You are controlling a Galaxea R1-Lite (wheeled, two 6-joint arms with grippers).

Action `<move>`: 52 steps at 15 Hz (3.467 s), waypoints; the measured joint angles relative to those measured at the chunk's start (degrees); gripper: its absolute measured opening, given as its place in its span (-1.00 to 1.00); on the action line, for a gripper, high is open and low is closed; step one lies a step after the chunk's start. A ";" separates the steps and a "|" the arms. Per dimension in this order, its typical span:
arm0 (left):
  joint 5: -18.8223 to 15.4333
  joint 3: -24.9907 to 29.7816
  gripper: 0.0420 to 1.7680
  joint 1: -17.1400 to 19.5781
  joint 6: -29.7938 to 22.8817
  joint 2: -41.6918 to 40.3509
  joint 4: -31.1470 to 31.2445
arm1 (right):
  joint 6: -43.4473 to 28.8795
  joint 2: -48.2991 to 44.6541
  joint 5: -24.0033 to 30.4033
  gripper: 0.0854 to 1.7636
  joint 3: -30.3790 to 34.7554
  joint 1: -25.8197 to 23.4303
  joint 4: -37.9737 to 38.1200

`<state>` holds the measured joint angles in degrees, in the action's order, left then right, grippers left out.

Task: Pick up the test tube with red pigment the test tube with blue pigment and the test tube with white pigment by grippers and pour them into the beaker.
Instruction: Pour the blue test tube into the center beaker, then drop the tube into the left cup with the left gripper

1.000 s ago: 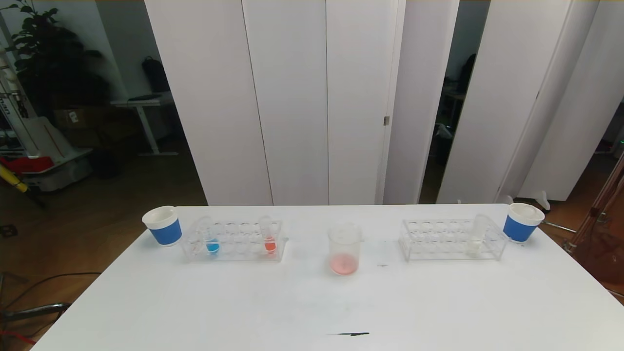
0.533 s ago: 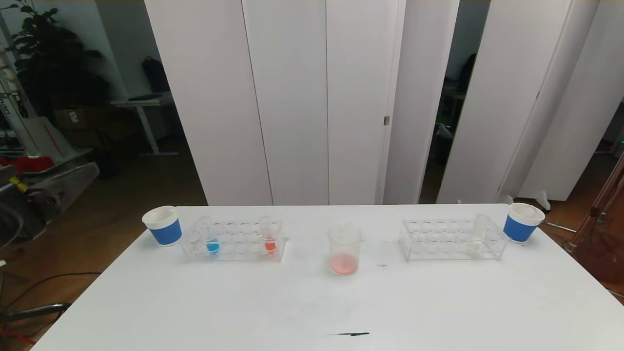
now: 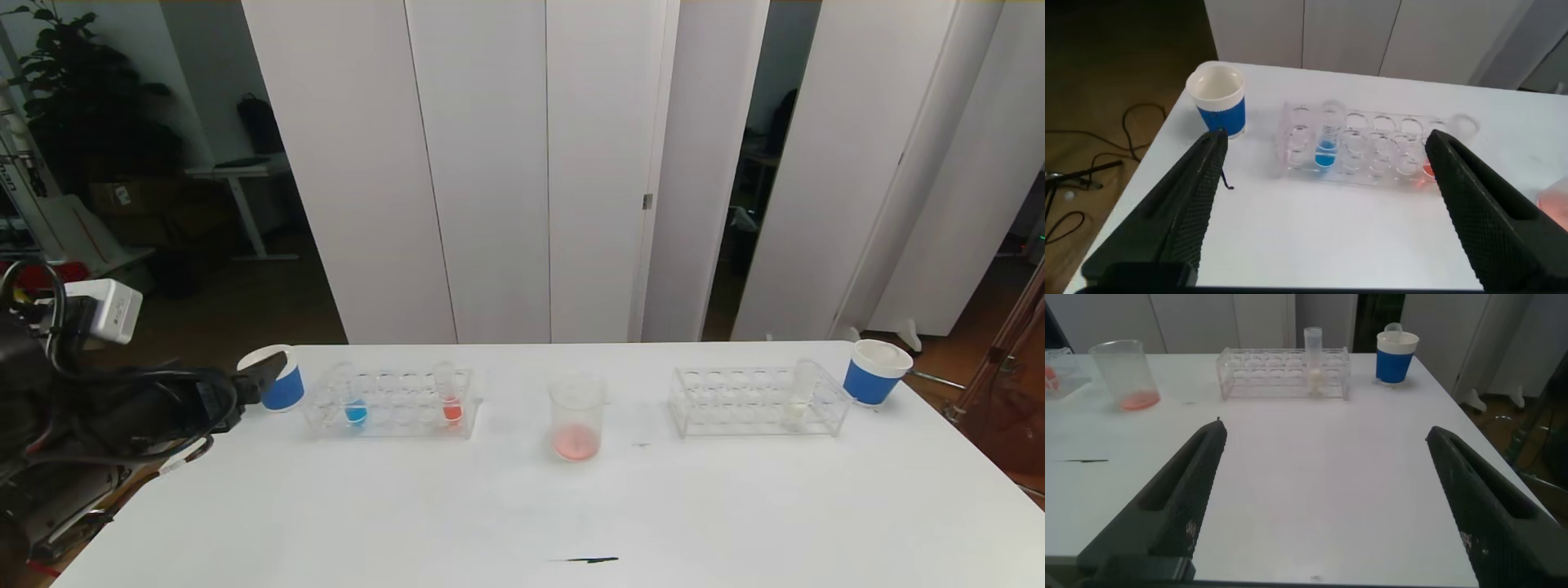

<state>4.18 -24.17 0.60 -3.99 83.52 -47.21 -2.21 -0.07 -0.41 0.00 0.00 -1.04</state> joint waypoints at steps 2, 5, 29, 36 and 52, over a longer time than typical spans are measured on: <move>-0.13 1.69 0.96 -0.16 -0.94 3.52 -1.38 | 0.00 0.00 -0.02 0.98 0.00 0.02 0.00; -0.17 2.73 0.96 -0.67 -1.60 9.16 -6.50 | 0.04 0.00 0.00 0.98 0.00 0.02 0.00; 1.99 -14.08 0.96 -2.24 -4.30 46.63 -30.51 | 0.00 0.00 -0.05 0.98 0.00 0.02 0.00; 1.90 -15.59 0.96 -2.17 -4.22 47.15 -30.21 | 0.00 0.00 -0.02 0.98 0.00 0.02 0.02; 1.19 -16.26 -0.38 -2.19 -4.14 47.65 -29.40 | 0.00 0.00 -0.02 0.98 0.00 0.02 0.02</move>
<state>5.38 -40.44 -1.60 -8.13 131.17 -76.62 -2.21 -0.07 -0.44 0.00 0.02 -1.01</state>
